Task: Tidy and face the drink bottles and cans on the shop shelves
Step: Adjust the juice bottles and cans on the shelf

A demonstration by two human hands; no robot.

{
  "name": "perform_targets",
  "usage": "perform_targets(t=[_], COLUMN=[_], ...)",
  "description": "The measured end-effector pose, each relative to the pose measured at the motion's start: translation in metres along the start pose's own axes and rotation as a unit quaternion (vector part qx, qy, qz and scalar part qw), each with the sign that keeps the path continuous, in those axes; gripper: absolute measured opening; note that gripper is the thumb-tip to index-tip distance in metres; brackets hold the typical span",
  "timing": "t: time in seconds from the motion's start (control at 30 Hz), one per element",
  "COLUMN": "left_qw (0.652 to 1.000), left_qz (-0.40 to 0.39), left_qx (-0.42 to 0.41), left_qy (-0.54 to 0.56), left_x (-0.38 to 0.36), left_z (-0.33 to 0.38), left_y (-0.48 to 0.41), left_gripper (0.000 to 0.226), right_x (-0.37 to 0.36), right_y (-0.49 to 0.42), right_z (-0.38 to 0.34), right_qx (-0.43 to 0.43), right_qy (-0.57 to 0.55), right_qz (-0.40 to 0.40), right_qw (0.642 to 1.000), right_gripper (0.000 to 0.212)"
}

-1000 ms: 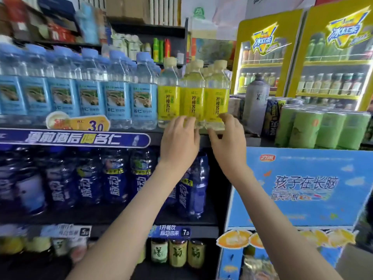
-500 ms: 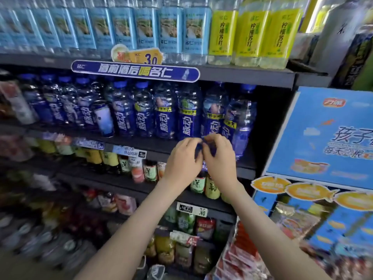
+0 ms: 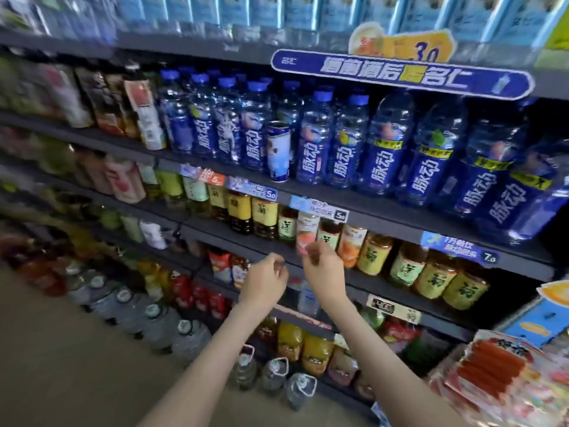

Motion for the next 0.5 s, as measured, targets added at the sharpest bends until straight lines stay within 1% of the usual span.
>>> perform_targets(t=[0.13,0.23,0.33,0.5], left_qw=[0.998,0.995,0.990,0.979], left_qz=[0.034,0.072,0.100,0.168], left_qx=[0.042,0.074,0.094,0.108], left_qy=[0.006,0.009,-0.003,0.028], left_x=[0.066,0.117,0.166,0.248], left_z=[-0.062,-0.100,-0.131,-0.177], left_y=[-0.013,-0.028,-0.053,-0.103], left_gripper=[0.023,0.024,0.024,0.021], right_x=[-0.082,-0.137,-0.183,-0.260], right_y=[-0.001,-0.008,-0.023,-0.064], right_z=[-0.056,-0.098,-0.143,-0.220], right_qx=[0.003,0.011,0.036,0.087], right_qy=[-0.031,-0.032,-0.043,-0.074], right_qz=[-0.043,-0.073,-0.098,-0.122], right_qw=[0.999,0.997,0.994,0.986], right_gripper=[0.018,0.021,0.020,0.015])
Point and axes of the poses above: each hand's wrist, its own y-axis away from the middle knuckle, its own x-axis out of the back of the hand, z = x × y, the point moved 4 cm from there along -y, towards the middle knuckle, and after that the axes turned 6 degrees about -x, right-handed, at the moved point
